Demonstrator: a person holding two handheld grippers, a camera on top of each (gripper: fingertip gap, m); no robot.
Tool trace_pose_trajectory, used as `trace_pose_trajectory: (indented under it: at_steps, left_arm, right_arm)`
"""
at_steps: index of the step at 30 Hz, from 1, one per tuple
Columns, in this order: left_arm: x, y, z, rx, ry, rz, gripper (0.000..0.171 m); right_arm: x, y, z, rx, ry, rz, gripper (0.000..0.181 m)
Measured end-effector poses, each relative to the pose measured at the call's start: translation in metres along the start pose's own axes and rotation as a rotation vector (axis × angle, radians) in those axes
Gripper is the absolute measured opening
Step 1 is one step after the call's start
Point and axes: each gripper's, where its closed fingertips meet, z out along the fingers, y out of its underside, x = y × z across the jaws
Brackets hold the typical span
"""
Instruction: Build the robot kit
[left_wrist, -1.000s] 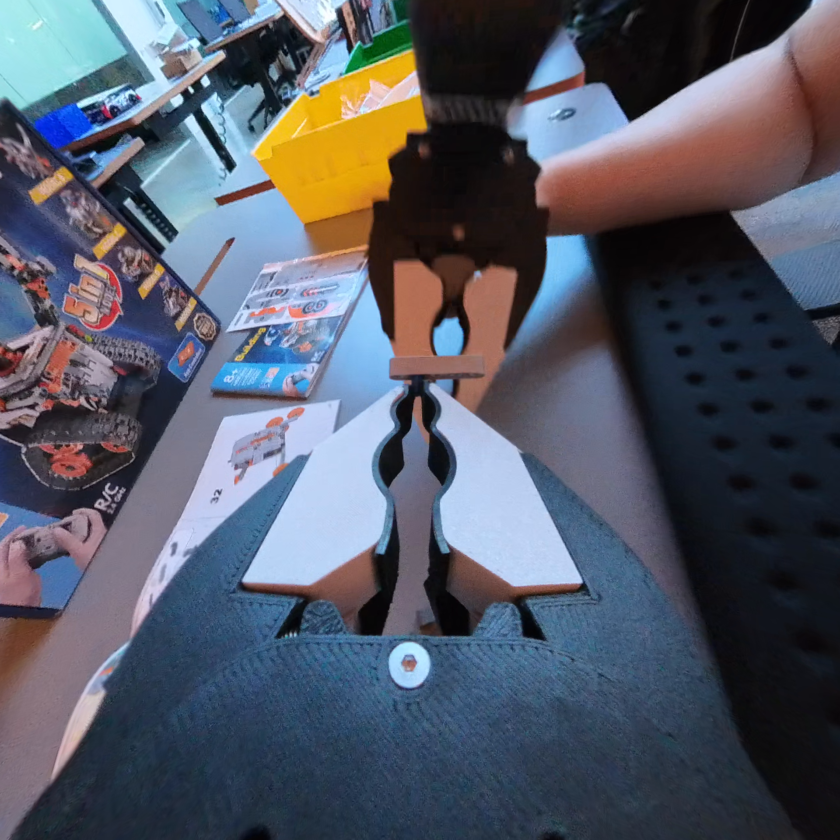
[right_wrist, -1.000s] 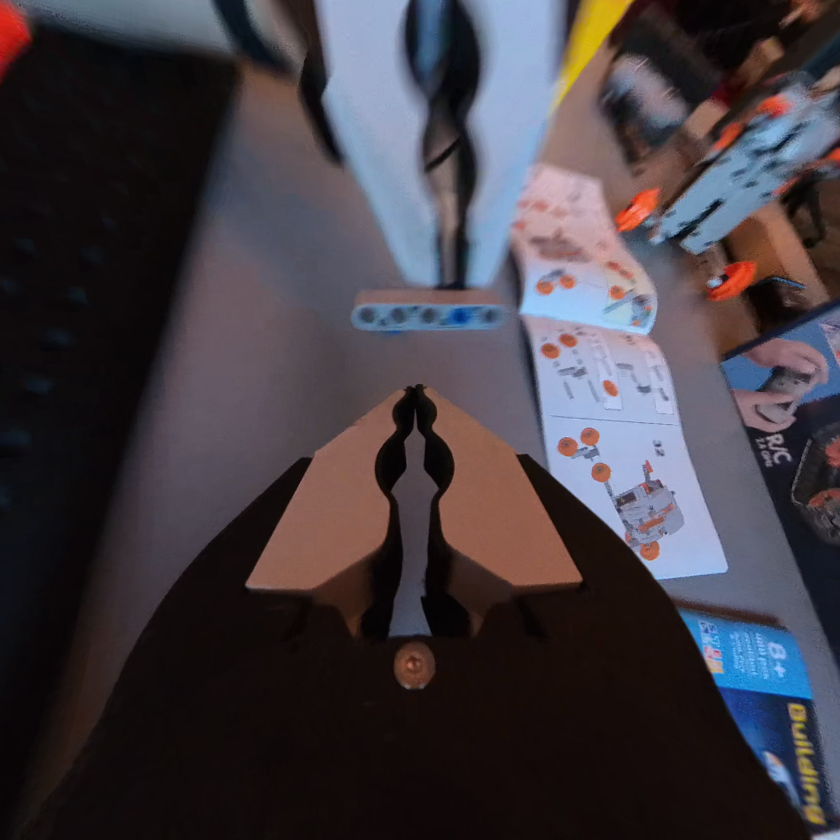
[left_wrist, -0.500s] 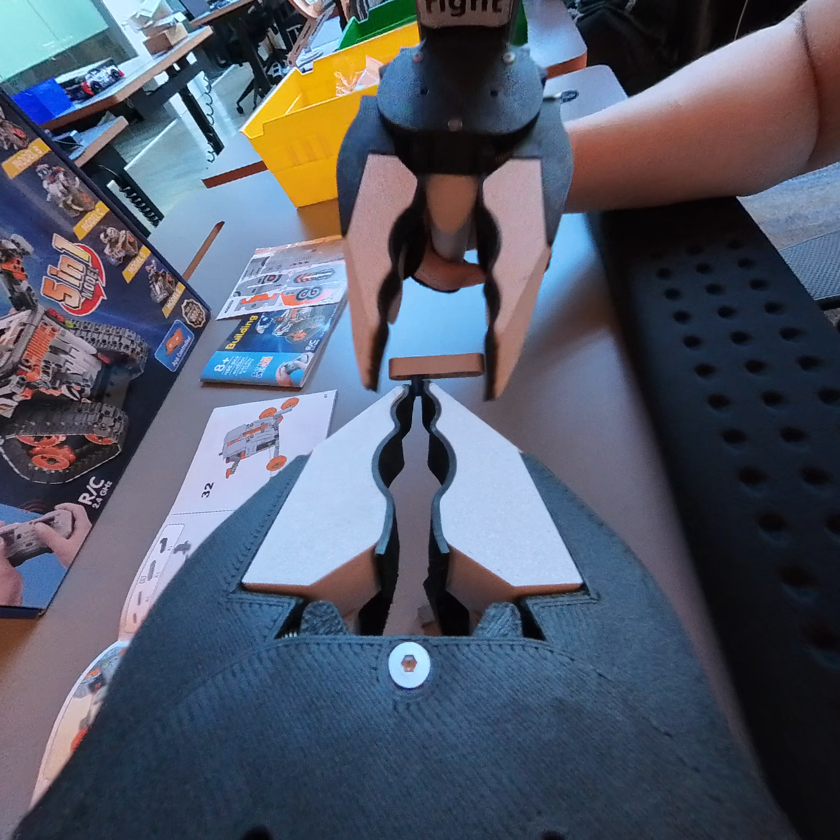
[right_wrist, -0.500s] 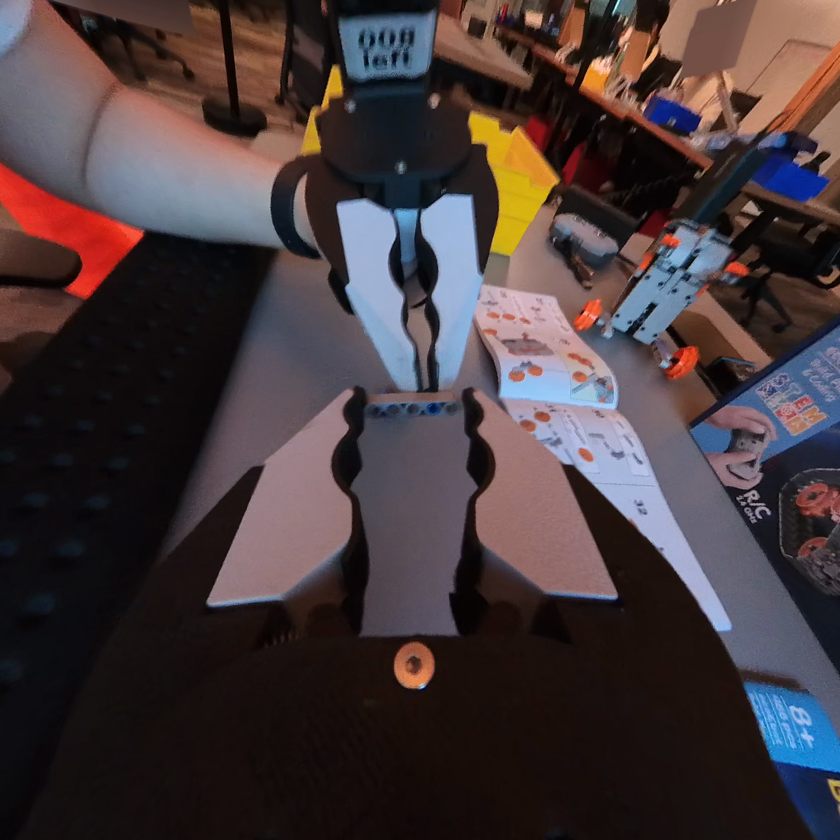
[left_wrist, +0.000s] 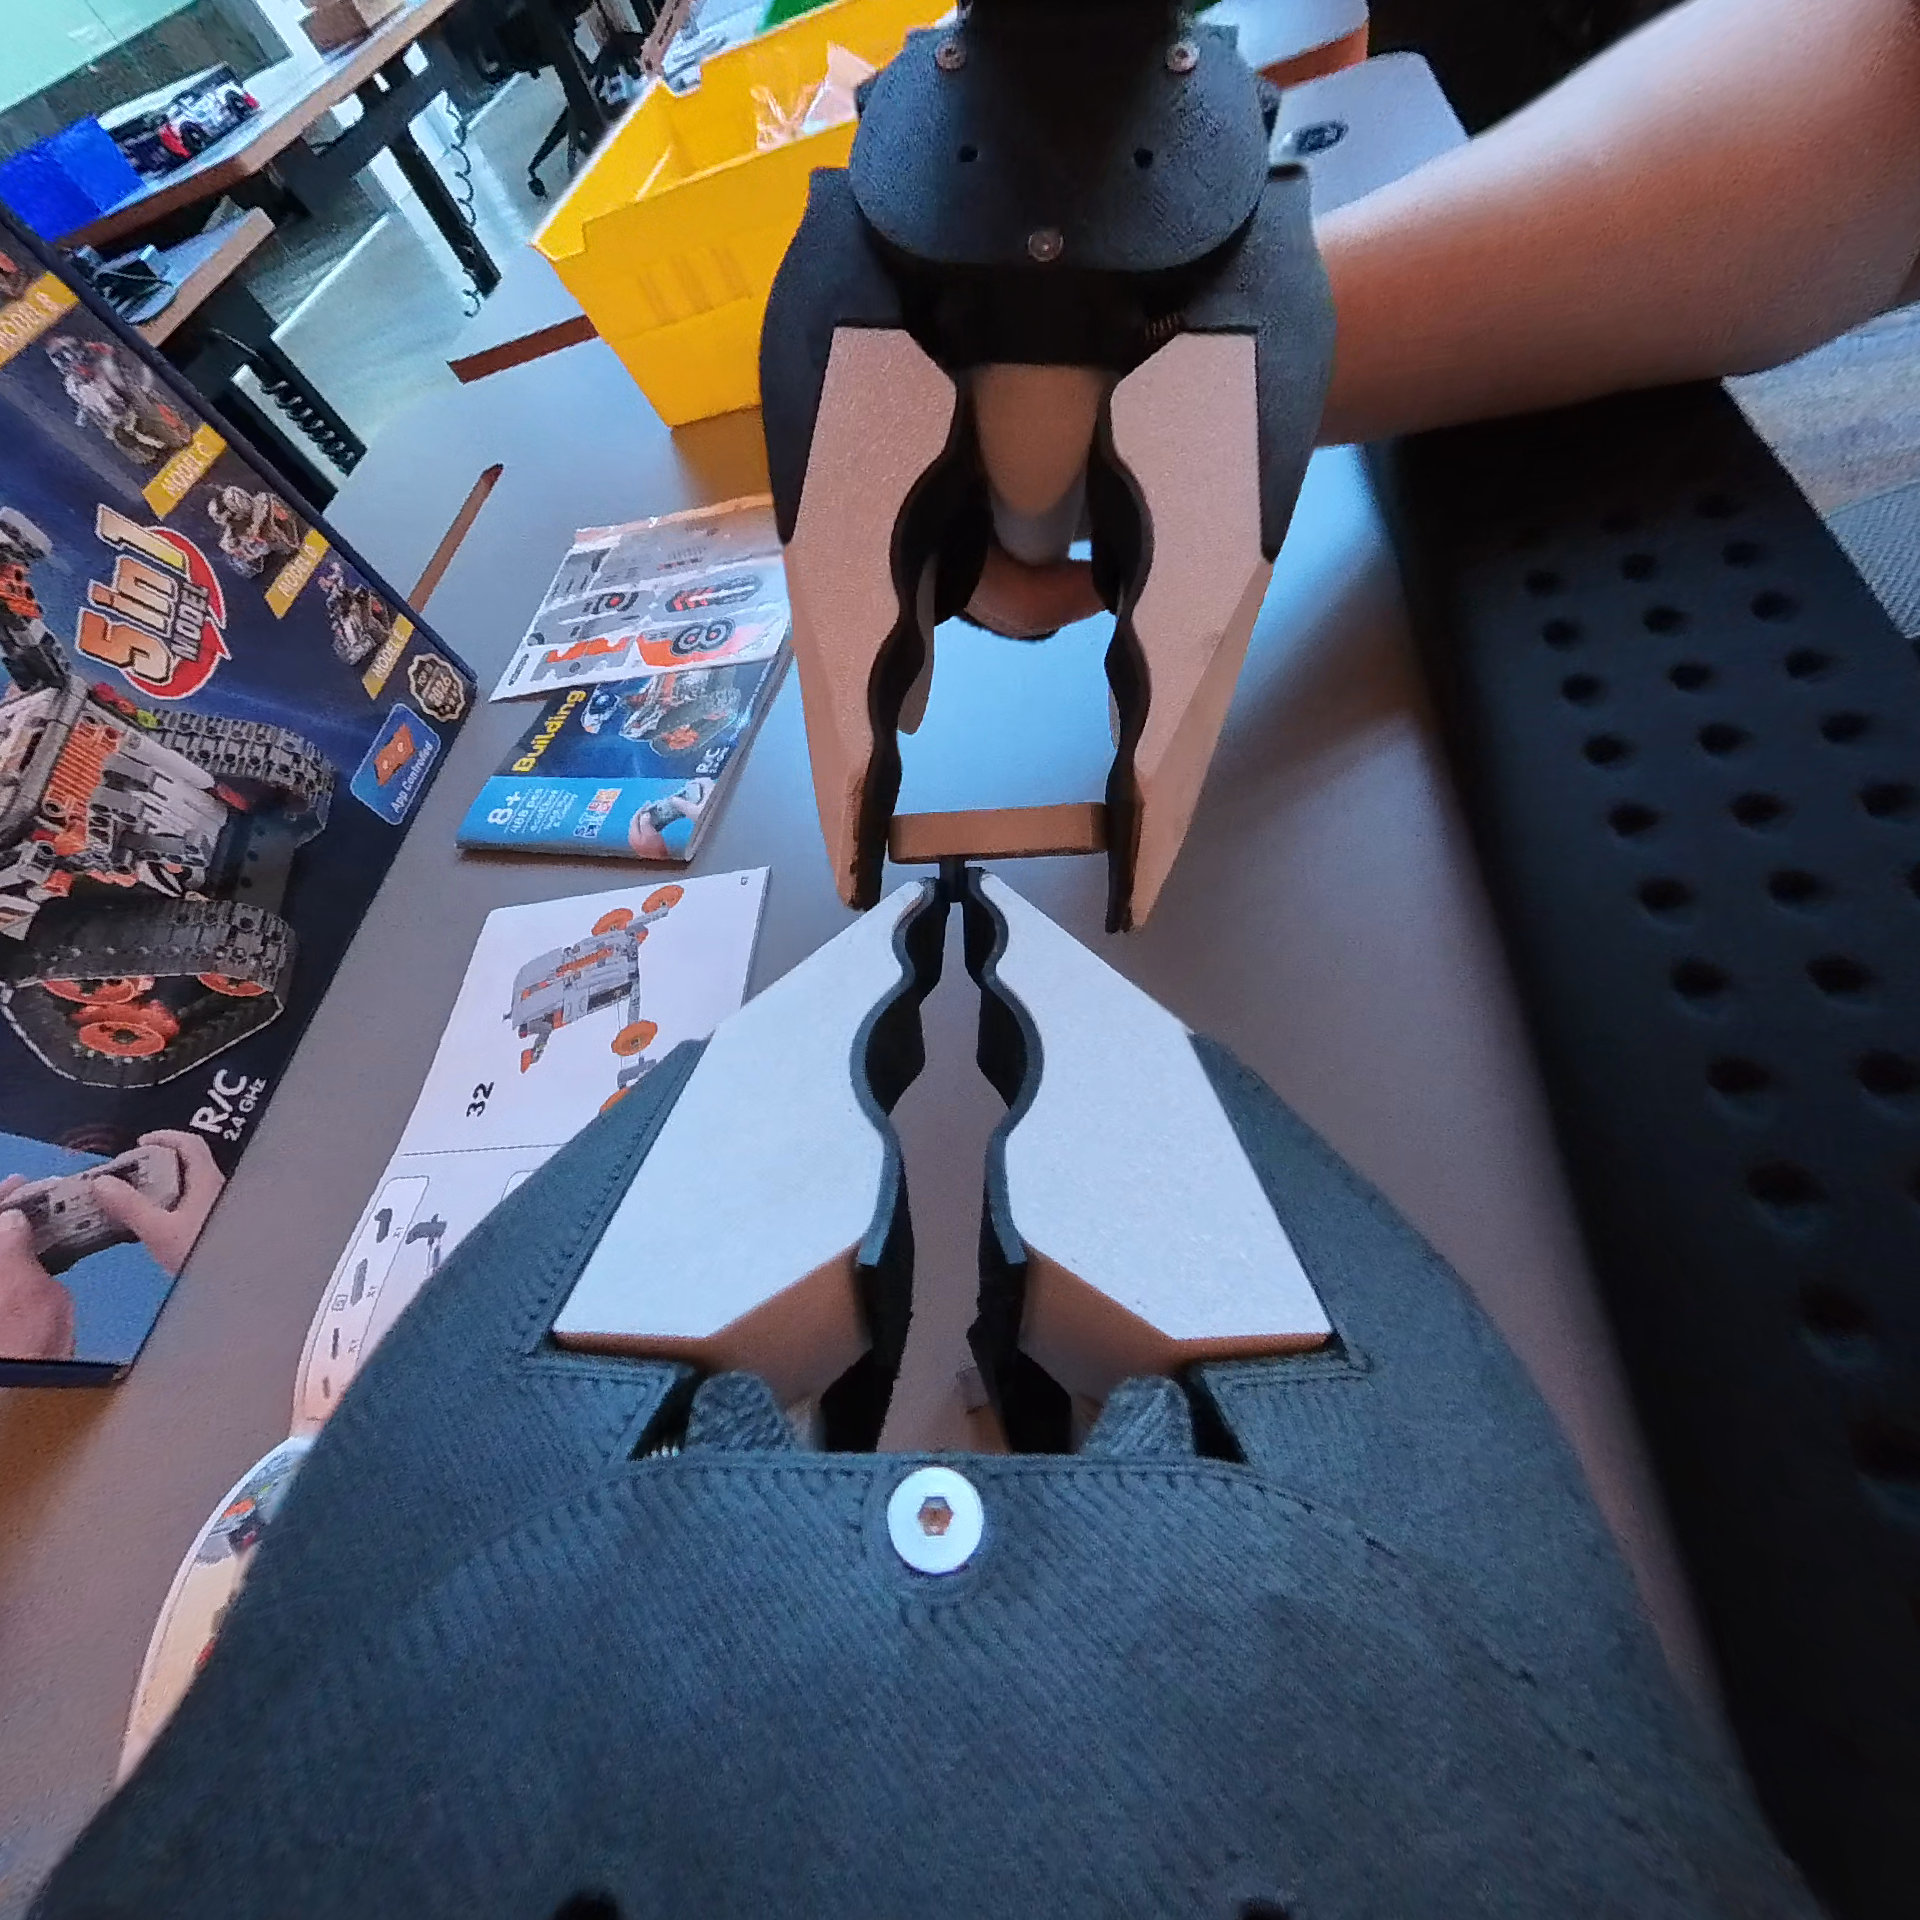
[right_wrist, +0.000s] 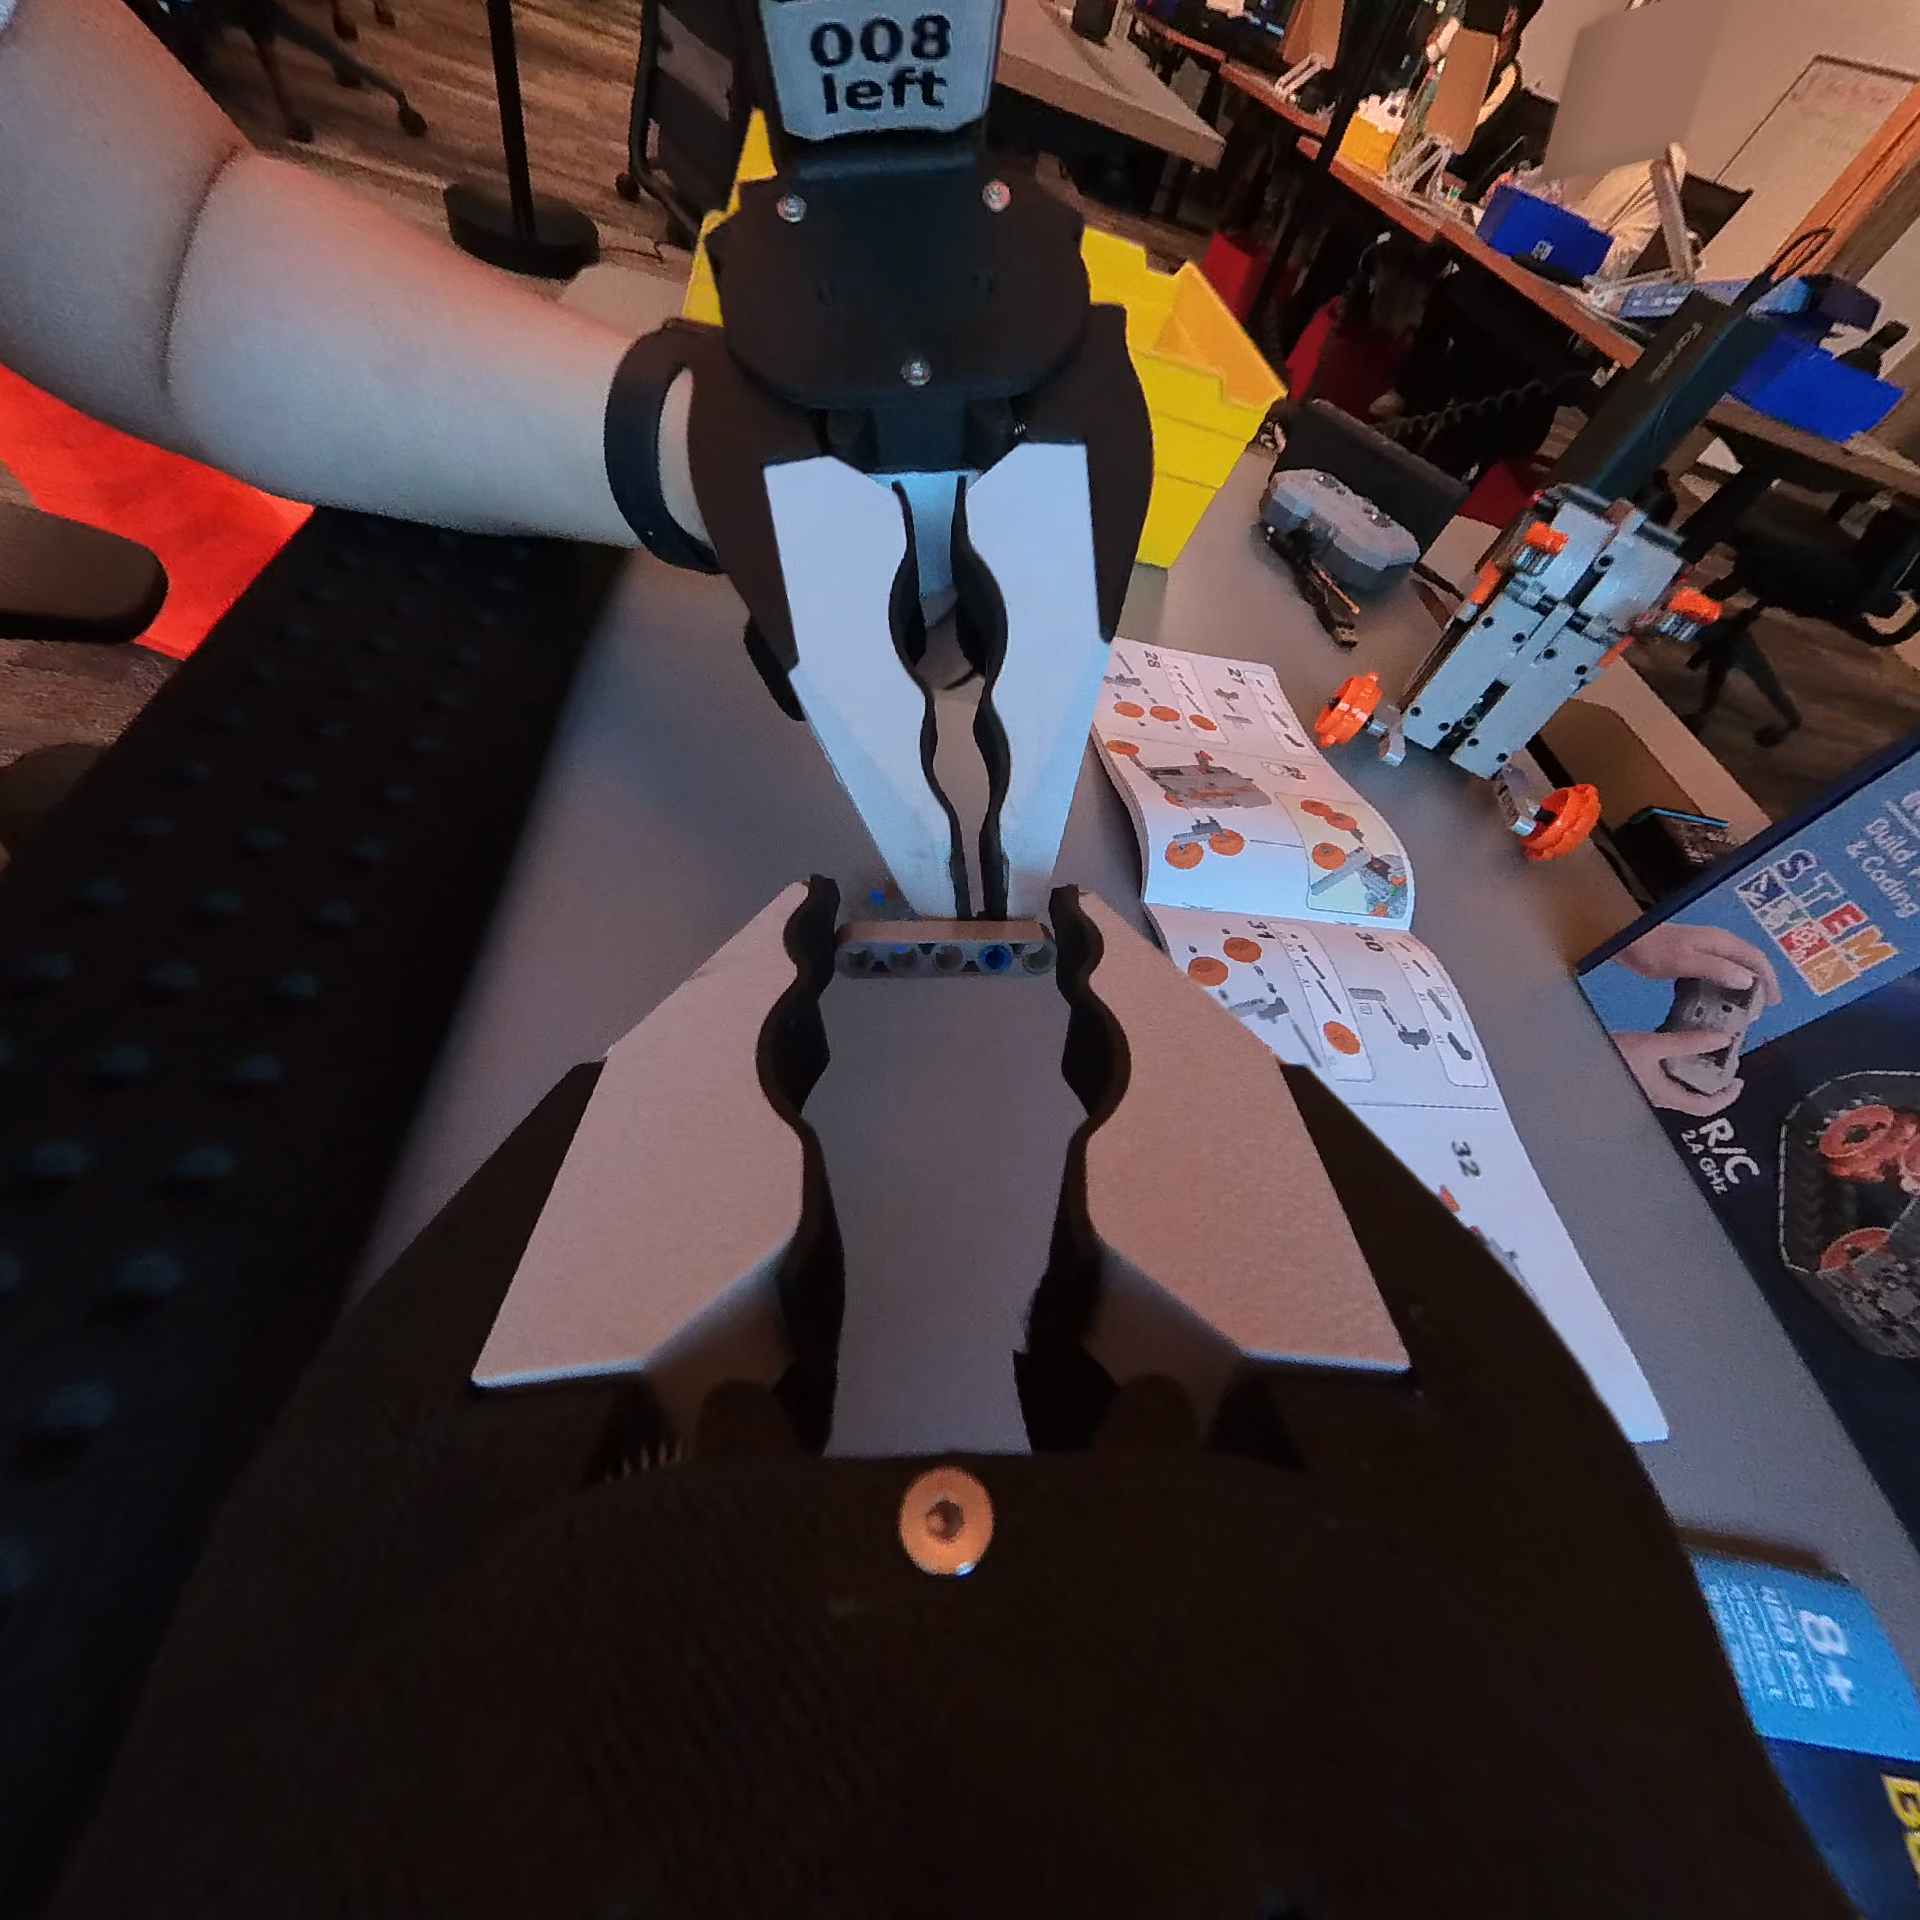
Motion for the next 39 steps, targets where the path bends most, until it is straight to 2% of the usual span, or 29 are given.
trace_pose_trajectory:
  at_steps: [10,11,12,13,15,17,19,20,23,25,26,28,31,39]
  left_arm:
    - [0.0,-0.006,-0.004,0.014,-0.008,0.021,0.001]
    - [-0.007,0.003,-0.004,-0.04,-0.056,0.024,0.001]
    - [-0.017,0.025,-0.007,-0.159,-0.105,0.077,0.0]
    - [-0.026,0.034,-0.013,-0.176,-0.156,0.102,0.0]
    - [-0.016,0.004,-0.016,0.002,-0.045,-0.043,0.0]
    - [-0.018,-0.004,-0.012,0.02,-0.051,-0.053,0.001]
    - [-0.022,0.003,-0.007,-0.016,-0.114,-0.001,0.001]
    - [-0.024,0.007,-0.006,-0.034,-0.137,0.006,0.001]
    - [-0.033,0.008,-0.009,-0.05,-0.253,0.103,0.001]
    - [-0.031,0.002,-0.01,-0.047,-0.28,0.181,0.001]
    - [-0.031,0.001,-0.01,-0.051,-0.297,0.216,0.001]
    - [-0.027,0.005,-0.005,-0.095,-0.297,0.282,0.001]
    - [-0.025,0.013,0.001,-0.148,-0.299,0.333,0.001]
    - [-0.015,0.015,0.008,-0.165,-0.233,0.3,0.001]
  right_arm:
    - [-0.002,-0.004,-0.004,0.002,-0.004,-0.03,0.041]
    - [-0.004,-0.01,-0.01,0.035,-0.019,-0.05,0.0]
    - [0.012,-0.02,-0.026,0.105,0.074,-0.05,0.0]
    - [0.027,-0.027,-0.044,0.154,0.118,-0.012,0.0]
    - [0.039,-0.044,-0.071,0.29,0.103,0.085,0.0]
    - [0.045,-0.021,-0.062,0.197,0.097,0.153,0.0]
    - [0.056,-0.007,-0.05,0.161,0.145,0.243,0.027]
    - [0.056,-0.002,-0.042,0.154,0.109,0.352,0.033]
    - [0.047,0.003,-0.021,0.223,-0.085,0.749,0.033]
    - [0.042,0.004,-0.014,0.24,-0.16,0.868,0.033]
    - [0.04,0.004,-0.011,0.249,-0.186,0.901,0.032]
    - [0.031,0.0,-0.006,0.256,-0.259,0.947,0.017]
    - [0.028,0.012,0.001,0.173,-0.238,0.953,0.005]
    - [0.019,0.02,-0.004,0.146,-0.366,1.075,0.005]
